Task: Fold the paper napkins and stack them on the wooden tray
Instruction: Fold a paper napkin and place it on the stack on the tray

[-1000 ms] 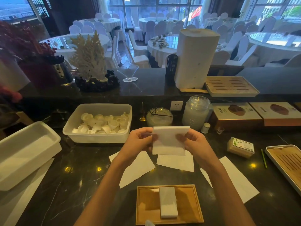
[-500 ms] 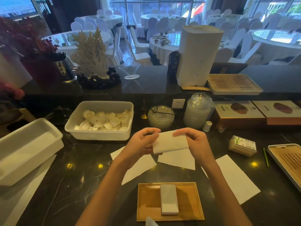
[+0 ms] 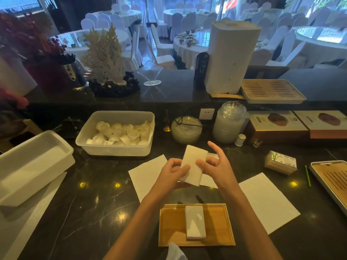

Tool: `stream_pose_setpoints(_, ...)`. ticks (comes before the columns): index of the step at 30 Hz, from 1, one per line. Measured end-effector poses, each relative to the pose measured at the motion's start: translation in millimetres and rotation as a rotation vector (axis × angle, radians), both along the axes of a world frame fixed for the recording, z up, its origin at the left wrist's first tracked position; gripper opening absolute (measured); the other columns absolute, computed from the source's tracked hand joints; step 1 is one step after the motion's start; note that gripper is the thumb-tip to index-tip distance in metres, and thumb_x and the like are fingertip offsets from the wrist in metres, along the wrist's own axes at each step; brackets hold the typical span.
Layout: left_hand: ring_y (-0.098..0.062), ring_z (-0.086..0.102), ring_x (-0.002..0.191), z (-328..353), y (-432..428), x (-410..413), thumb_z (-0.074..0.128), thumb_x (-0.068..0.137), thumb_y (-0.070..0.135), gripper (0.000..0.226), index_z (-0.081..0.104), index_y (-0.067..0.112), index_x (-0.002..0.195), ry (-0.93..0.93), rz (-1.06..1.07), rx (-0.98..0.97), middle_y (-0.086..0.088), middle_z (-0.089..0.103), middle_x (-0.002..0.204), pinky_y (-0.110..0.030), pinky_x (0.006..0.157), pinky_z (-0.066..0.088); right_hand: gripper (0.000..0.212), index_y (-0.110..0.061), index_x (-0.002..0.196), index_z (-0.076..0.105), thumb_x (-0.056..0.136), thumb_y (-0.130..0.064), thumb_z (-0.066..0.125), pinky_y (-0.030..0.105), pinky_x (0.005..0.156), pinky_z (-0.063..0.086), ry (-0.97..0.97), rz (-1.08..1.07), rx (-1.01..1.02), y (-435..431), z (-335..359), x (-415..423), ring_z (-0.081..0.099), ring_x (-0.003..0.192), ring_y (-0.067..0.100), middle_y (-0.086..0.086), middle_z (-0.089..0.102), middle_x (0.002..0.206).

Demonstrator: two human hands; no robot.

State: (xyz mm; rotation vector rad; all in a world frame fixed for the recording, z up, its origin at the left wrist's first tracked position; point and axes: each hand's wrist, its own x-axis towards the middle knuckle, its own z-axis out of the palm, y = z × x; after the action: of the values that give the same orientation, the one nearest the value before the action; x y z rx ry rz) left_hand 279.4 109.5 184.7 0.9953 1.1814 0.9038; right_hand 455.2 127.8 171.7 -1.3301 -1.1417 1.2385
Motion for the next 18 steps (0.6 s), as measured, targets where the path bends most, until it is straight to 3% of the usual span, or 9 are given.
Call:
stream_pose_setpoints(3, -0.015, 0.071, 0.102, -7.3, -1.9, -2.7, 0.059, 0.096, 0.044, 0.023, 0.063, 0.026, 0.11, 0.018, -0.012, 0.007, 0.006, 0.068, 0.111, -0.023, 0.074, 0.062, 0.073, -0.046, 0.14, 0.033, 0.086, -0.023, 0.078, 0.011, 0.058, 0.055, -0.102, 0.158, -0.068, -2.9, 3.2, 7.1, 0.071, 0.088, -0.008, -0.034, 0.073, 0.085)
stream_pose_setpoints(5, -0.013, 0.073, 0.098, -12.4, -0.5, -2.9, 0.06, 0.096, 0.043, 0.019, 0.065, 0.027, 0.105, 0.075, 0.027, 0.038, 0.006, 0.07, 0.109, -0.021, 0.072, 0.061, 0.064, -0.045, 0.135, 0.041, 0.087, -0.024, 0.077, 0.01, 0.057, 0.055, -0.141, 0.201, -0.103, -4.9, 3.8, 10.0, 0.071, 0.085, -0.009, -0.03, 0.074, 0.082)
stream_pose_setpoints(9, -0.005, 0.074, 0.086, -20.0, 1.4, 0.0, 0.064, 0.095, 0.042, 0.009, 0.067, 0.035, 0.092, 0.154, 0.087, 0.069, 0.017, 0.072, 0.095, -0.015, 0.064, 0.058, 0.008, -0.036, 0.097, 0.068, 0.09, -0.038, 0.07, 0.015, 0.062, 0.057, -0.151, 0.112, -0.18, -12.3, -2.2, 10.2, 0.073, 0.087, 0.005, -0.013, 0.073, 0.1)
stream_pose_setpoints(11, 0.001, 0.074, 0.084, -23.5, -0.5, 2.2, 0.065, 0.094, 0.043, 0.007, 0.068, 0.037, 0.09, 0.155, 0.077, 0.071, 0.021, 0.072, 0.091, -0.012, 0.061, 0.056, 0.009, -0.031, 0.089, 0.07, 0.091, -0.04, 0.069, 0.02, 0.07, 0.057, -0.187, 0.089, -0.201, -16.2, -8.6, 11.8, 0.072, 0.091, 0.013, -0.009, 0.073, 0.097)
stream_pose_setpoints(15, 0.001, 0.075, 0.085, -35.5, -6.4, 4.9, 0.068, 0.093, 0.038, 0.01, 0.068, 0.032, 0.1, 0.161, 0.005, 0.015, 0.014, 0.073, 0.098, -0.015, 0.064, 0.059, 0.015, -0.027, 0.094, 0.071, 0.09, -0.042, 0.069, 0.031, 0.08, 0.061, -0.188, 0.028, -0.247, -20.8, -21.1, 18.3, 0.071, 0.092, 0.017, -0.005, 0.073, 0.097)
stream_pose_setpoints(18, -0.002, 0.076, 0.084, -48.8, -11.3, 5.3, 0.072, 0.092, 0.027, 0.011, 0.069, 0.024, 0.102, 0.172, -0.03, -0.03, 0.008, 0.074, 0.098, -0.017, 0.064, 0.059, 0.016, -0.028, 0.098, 0.071, 0.092, -0.042, 0.067, 0.024, 0.071, 0.062, -0.168, 0.022, -0.278, -23.1, -30.8, 22.4, 0.072, 0.092, 0.016, -0.006, 0.074, 0.099)
